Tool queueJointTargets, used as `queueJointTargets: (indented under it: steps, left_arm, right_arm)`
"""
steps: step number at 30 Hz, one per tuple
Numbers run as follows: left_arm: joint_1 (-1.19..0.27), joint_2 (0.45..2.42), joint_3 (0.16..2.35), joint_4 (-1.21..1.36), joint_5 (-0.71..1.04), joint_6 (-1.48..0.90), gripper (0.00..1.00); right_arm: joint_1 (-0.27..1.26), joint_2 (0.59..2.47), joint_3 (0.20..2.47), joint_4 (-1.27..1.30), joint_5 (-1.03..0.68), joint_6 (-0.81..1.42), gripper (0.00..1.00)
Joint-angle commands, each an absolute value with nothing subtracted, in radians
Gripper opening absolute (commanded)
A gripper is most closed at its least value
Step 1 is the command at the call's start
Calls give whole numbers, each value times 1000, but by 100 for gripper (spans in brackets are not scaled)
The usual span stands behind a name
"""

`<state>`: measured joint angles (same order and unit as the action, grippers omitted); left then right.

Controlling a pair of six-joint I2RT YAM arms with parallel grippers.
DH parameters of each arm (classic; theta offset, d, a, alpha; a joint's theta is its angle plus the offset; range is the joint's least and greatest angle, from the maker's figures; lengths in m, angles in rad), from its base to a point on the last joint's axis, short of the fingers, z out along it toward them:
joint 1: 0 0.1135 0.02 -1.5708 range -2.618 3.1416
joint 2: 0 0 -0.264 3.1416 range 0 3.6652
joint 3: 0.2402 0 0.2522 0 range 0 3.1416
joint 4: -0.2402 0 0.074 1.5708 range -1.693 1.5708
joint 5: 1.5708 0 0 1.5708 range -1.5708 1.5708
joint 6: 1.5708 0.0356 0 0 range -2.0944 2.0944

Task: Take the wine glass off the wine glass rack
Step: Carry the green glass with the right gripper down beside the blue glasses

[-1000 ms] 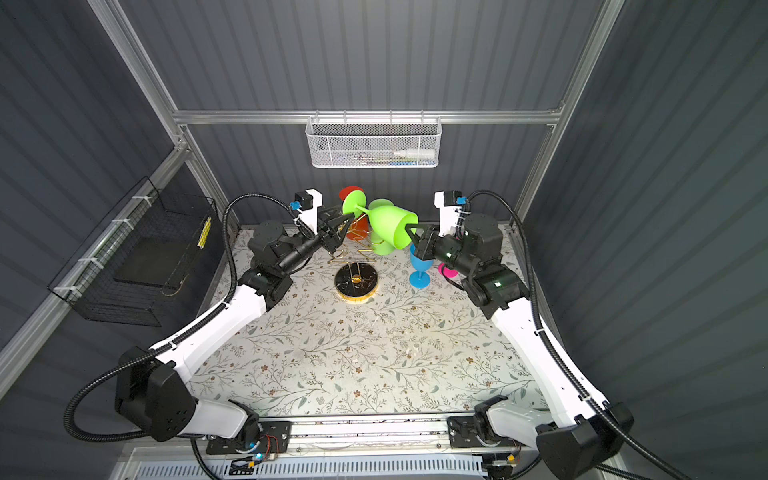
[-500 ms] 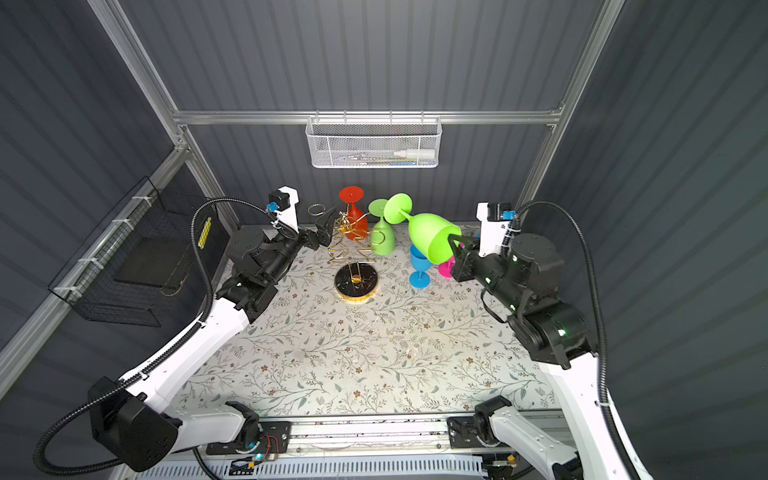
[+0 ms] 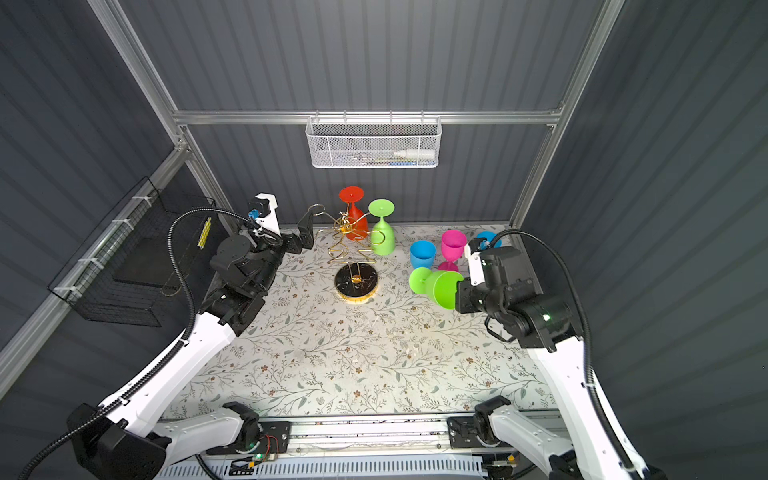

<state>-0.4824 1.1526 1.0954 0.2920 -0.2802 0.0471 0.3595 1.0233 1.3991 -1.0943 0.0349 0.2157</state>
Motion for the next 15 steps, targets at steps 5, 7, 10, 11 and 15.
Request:
queueJointTargets:
  steps: [5,7,10,11,15]
  left_arm:
    - [-471,1064,1038,289,-376,68,100]
    - [-469,1058,1037,278,-377,70,100]
    - [-468,1056,1043,262,-376,70,100]
    - [-468,1057,1043,259,-374,70,100]
    - [-466,1055,1043,251,-375,78,100]
  right_arm:
    - [371,1184,1408,-1164,89,193,0]
    - [370,1229,1411,-1156,110,187,0]
    - [369,1308,1436,-1156,126,172,0]
    - [368,1337,1448,-1152,130,166,0]
    - [346,1426,1476,-1124,113,140,0]
